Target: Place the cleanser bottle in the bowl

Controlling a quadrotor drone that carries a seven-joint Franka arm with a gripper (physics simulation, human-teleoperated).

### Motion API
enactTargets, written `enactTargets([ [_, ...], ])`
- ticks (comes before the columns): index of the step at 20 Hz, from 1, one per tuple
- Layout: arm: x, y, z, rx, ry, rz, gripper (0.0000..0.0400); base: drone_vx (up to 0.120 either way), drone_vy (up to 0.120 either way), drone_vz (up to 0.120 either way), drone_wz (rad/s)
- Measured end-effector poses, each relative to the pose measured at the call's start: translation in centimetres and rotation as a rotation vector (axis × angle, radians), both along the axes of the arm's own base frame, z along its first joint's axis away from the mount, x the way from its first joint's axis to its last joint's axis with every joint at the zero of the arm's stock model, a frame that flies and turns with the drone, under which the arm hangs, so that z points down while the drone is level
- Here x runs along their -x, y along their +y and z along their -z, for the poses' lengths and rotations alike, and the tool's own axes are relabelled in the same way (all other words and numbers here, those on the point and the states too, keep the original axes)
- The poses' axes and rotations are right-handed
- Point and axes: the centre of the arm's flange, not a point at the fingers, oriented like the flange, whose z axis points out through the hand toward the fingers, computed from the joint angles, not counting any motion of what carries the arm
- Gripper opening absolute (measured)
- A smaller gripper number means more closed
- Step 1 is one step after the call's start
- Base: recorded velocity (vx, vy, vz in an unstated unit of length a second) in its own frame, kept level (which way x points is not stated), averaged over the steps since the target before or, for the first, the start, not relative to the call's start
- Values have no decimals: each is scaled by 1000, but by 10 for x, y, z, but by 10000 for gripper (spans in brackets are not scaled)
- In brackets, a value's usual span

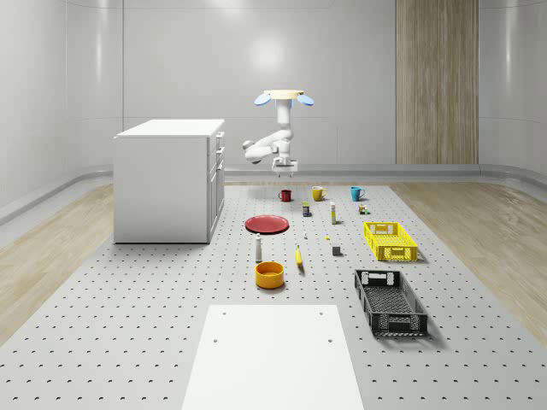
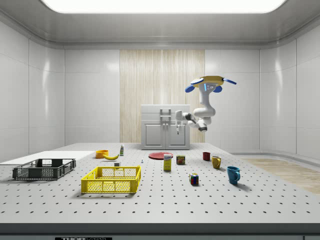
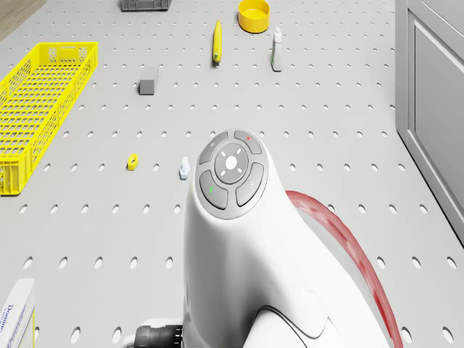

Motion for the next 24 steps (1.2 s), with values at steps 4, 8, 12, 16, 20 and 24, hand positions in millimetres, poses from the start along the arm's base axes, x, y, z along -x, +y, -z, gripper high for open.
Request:
enactTargets([
  [4,0,0,0,1,0,0,400,120,0,0,0],
  [8,0,0,0,2,0,0,400,120,0,0,0],
  [12,0,0,0,2,0,0,400,120,0,0,0],
  [16,0,0,0,2,0,0,400,120,0,0,0],
  [20,0,0,0,2,0,0,400,120,0,0,0],
  [24,0,0,0,2,0,0,400,120,0,0,0],
])
